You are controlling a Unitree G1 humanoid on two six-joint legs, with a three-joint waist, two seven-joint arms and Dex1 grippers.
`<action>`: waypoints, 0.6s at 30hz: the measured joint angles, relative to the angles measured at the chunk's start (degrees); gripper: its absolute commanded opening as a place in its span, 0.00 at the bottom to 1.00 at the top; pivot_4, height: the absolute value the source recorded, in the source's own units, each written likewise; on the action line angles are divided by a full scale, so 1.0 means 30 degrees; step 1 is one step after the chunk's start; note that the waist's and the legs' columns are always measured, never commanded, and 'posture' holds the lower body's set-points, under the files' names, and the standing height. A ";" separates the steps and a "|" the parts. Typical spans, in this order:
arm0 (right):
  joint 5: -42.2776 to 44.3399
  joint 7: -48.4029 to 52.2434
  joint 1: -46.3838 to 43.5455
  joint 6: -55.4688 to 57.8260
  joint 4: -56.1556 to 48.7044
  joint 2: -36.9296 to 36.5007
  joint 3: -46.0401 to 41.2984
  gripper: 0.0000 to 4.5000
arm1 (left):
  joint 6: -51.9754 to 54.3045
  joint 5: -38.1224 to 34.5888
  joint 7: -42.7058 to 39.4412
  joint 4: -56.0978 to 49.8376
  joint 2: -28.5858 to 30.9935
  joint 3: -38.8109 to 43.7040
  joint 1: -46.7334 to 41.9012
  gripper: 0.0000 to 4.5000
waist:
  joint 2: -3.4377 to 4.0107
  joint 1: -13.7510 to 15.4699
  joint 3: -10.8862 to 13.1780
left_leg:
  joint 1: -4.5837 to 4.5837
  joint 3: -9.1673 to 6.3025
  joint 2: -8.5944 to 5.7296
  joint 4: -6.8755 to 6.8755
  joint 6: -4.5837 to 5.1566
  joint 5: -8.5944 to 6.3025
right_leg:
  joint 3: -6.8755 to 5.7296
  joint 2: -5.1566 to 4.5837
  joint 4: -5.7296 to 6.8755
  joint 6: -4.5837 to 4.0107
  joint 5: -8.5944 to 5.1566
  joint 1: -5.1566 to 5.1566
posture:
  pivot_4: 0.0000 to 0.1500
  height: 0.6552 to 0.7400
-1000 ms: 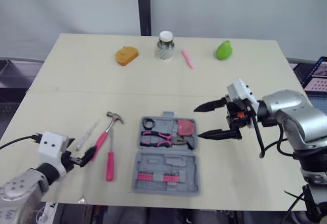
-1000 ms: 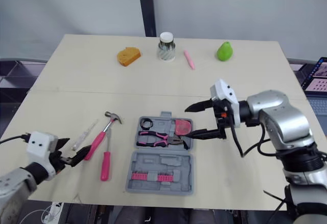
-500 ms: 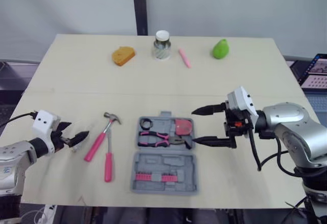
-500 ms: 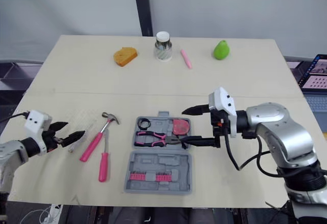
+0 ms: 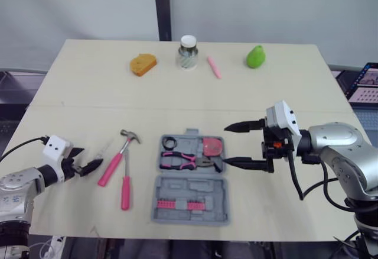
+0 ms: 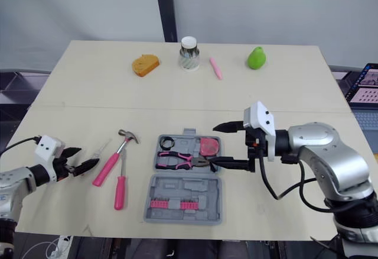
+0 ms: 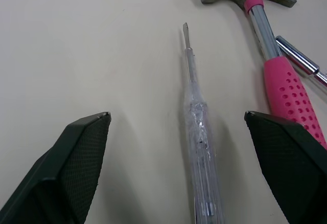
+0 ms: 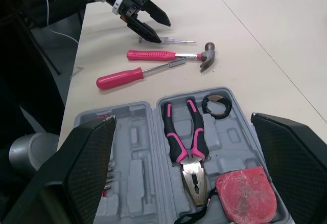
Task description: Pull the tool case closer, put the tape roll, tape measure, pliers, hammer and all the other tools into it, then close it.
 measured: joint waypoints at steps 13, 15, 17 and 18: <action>0.0392 -0.0424 0.0257 0.0268 -0.0290 -0.0182 -0.0156 1.00 | -0.3475 0.0653 -0.0125 0.2921 -0.1025 -0.0563 -0.0930 1.00 | -0.0017 0.0001 -0.0010 | 0.0011 0.0004 -0.0002 0.0008 0.0001 0.0000 | -0.0003 -0.0006 0.0023 0.0001 0.0000 0.0003 | 1.00 1.00; 0.0404 -0.0445 0.0253 0.0353 -0.0289 -0.0183 -0.0156 1.00 | -0.3839 0.0774 -0.0129 0.3392 -0.1026 -0.0602 -0.1159 1.00 | -0.0017 0.0006 -0.0010 | 0.0012 0.0004 -0.0002 0.0009 0.0001 0.0000 | -0.0003 -0.0006 0.0026 0.0001 0.0000 0.0003 | 1.00 1.00; 0.0404 -0.0448 0.0253 0.0364 -0.0289 -0.0182 -0.0156 1.00 | -0.4022 0.0808 -0.0127 0.3626 -0.1026 -0.0615 -0.1271 1.00 | -0.0017 -0.0001 -0.0011 | 0.0015 0.0005 -0.0002 0.0009 0.0001 0.0000 | -0.0003 -0.0007 0.0031 0.0001 0.0000 0.0003 | 1.00 1.00; 0.0403 -0.0450 0.0250 0.0368 -0.0288 -0.0183 -0.0155 1.00 | -0.4131 0.0837 -0.0126 0.3821 -0.1056 -0.0661 -0.1425 1.00 | -0.0017 0.0007 -0.0011 | 0.0016 0.0004 -0.0002 0.0010 0.0001 0.0000 | -0.0003 -0.0007 0.0036 0.0001 0.0000 0.0003 | 1.00 1.00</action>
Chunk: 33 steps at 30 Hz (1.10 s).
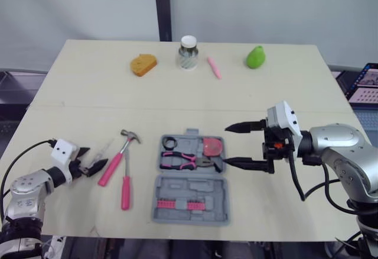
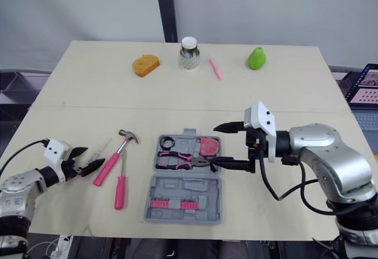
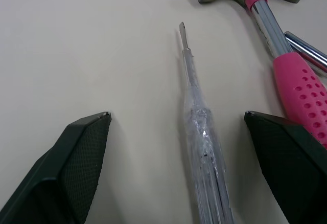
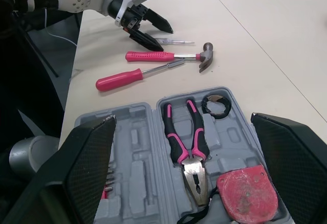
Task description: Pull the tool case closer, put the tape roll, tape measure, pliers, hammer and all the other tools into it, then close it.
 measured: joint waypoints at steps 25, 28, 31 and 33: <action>0.0001 -0.0006 0.0171 0.0009 -0.0001 -0.0128 -0.0530 1.00 | -0.1505 0.0042 0.0011 0.1438 -0.0275 -0.0009 -0.0315 0.01 | -0.0007 -0.0012 -0.0008 | 0.0044 0.0016 -0.0003 0.0007 0.0001 0.0000 | -0.0001 -0.0018 0.0064 0.0000 0.0000 0.0004 | 1.00 1.00; -0.0003 -0.0006 0.0170 0.0007 0.0000 -0.0126 -0.0530 1.00 | -0.1824 0.0041 0.0002 0.2001 -0.0311 -0.0013 -0.0494 0.01 | -0.0002 -0.0007 -0.0013 | 0.0054 0.0024 -0.0003 0.0007 0.0001 0.0000 | -0.0001 -0.0021 0.0073 0.0000 0.0000 0.0005 | 1.00 1.00; -0.0002 -0.0007 0.0124 -0.0018 0.0005 -0.0108 -0.0530 1.00 | -0.2104 0.0042 -0.0018 0.2458 -0.0403 -0.0034 -0.0685 0.01 | 0.0013 0.0002 -0.0021 | 0.0061 0.0025 -0.0003 0.0007 0.0001 0.0000 | 0.0000 -0.0025 0.0087 0.0000 0.0000 0.0005 | 1.00 1.00; -0.0001 -0.0011 0.0076 -0.0080 0.0007 -0.0048 -0.0531 1.00 | -0.2281 0.0043 -0.0040 0.2752 -0.0439 -0.0044 -0.0825 0.01 | 0.0022 0.0012 -0.0027 | 0.0069 0.0025 -0.0003 0.0008 0.0001 0.0000 | 0.0000 -0.0027 0.0100 0.0000 0.0000 0.0007 | 1.00 1.00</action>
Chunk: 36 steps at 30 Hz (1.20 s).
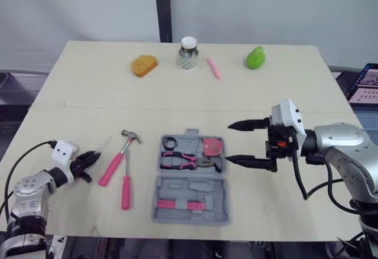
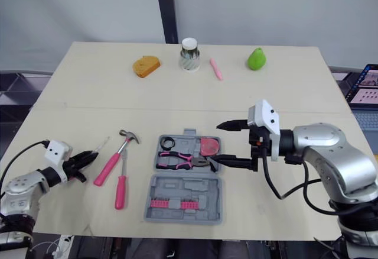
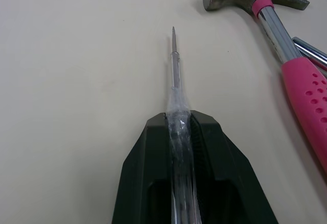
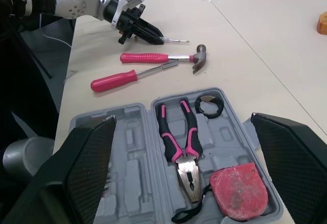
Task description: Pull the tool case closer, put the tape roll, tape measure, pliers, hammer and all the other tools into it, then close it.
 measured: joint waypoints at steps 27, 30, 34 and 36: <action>0.0192 0.1233 0.1045 -0.1302 0.0218 -0.0982 -0.0882 1.00 | 0.3968 -0.0068 -0.5217 -0.7478 0.3488 -0.2459 -0.0553 0.01 | -0.0090 0.0023 0.0000 | -0.0061 0.0004 -0.0003 0.0009 0.0013 -0.0011 | -0.0009 -0.0003 -0.0024 -0.0001 0.0000 -0.0028 | 1.00 1.00; -0.0245 0.1603 0.1980 -0.1815 0.0293 -0.1242 -0.0804 1.00 | 0.6560 -0.0214 -0.6624 -1.2192 0.4454 -0.3974 -0.1485 0.01 | -0.0088 -0.0021 0.0000 | -0.0055 0.0026 0.0000 0.0006 0.0013 -0.0010 | 0.0001 -0.0001 -0.0033 0.0000 0.0000 -0.0030 | 1.00 1.00; -0.0833 0.1736 0.2940 -0.2358 0.0335 -0.1448 -0.0779 1.00 | 0.9097 -0.0214 -0.7799 -1.6536 0.4868 -0.6254 -0.2167 0.01 | -0.0085 -0.0109 0.0001 | -0.0049 0.0064 0.0004 -0.0014 0.0013 -0.0010 | 0.0018 0.0002 -0.0038 -0.0001 -0.0001 -0.0050 | 1.00 1.00; -0.1089 0.1739 0.3536 -0.2501 0.0333 -0.1751 -0.0809 1.00 | 1.0184 0.0050 -0.8019 -1.8014 0.4845 -0.7635 -0.2545 0.01 | -0.0085 -0.0085 0.0002 | -0.0054 0.0065 0.0007 -0.0016 0.0013 -0.0010 | 0.0017 0.0004 -0.0040 -0.0001 -0.0001 -0.0057 | 1.00 1.00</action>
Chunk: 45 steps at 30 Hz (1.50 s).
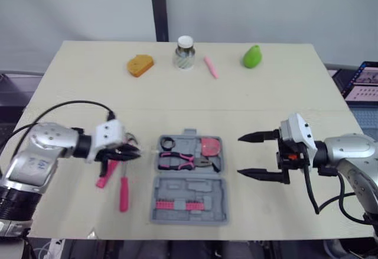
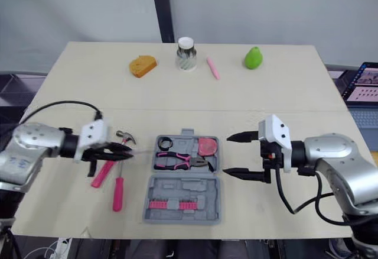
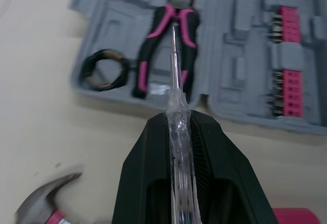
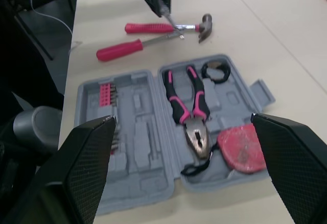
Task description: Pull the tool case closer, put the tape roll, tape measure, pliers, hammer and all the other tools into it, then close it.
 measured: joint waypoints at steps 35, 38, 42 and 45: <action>0.1294 -0.0106 0.2837 0.1007 -0.2091 -0.1655 -0.2238 1.00 | 1.2256 0.2684 0.4539 -0.5178 -0.5033 -0.9632 -0.5081 0.01 | -0.0058 0.0648 0.0034 | -0.0027 -0.0026 -0.0008 0.0105 0.0016 -0.0003 | 0.0004 0.0004 -0.0072 -0.0002 0.0001 0.0070 | 1.00 1.00; 0.1304 -0.0212 0.2786 0.1079 -0.2185 -0.1656 -0.2238 1.00 | 1.2294 0.2779 0.4879 -0.5015 -0.5261 -0.9641 -0.5323 0.01 | -0.0058 0.0639 0.0033 | -0.0026 -0.0024 -0.0008 0.0104 0.0016 -0.0003 | 0.0003 0.0004 -0.0071 -0.0002 0.0002 0.0070 | 1.00 1.00; 0.1305 -0.0318 0.2730 0.1210 -0.2188 -0.1655 -0.2238 1.00 | 1.2148 0.2932 0.5166 -0.4332 -0.5404 -0.9844 -0.5361 0.01 | -0.0058 0.0642 0.0033 | -0.0027 -0.0024 -0.0008 0.0105 0.0016 -0.0003 | 0.0001 0.0005 -0.0071 -0.0002 0.0002 0.0070 | 1.00 1.00; 0.1305 -0.0394 0.2685 0.1325 -0.2189 -0.1655 -0.2237 1.00 | 1.1982 0.2942 0.5227 -0.4045 -0.5573 -1.0025 -0.5365 0.01 | -0.0058 0.0656 0.0033 | -0.0028 -0.0025 -0.0010 0.0107 0.0017 -0.0003 | 0.0002 0.0004 -0.0070 -0.0002 0.0002 0.0070 | 1.00 1.00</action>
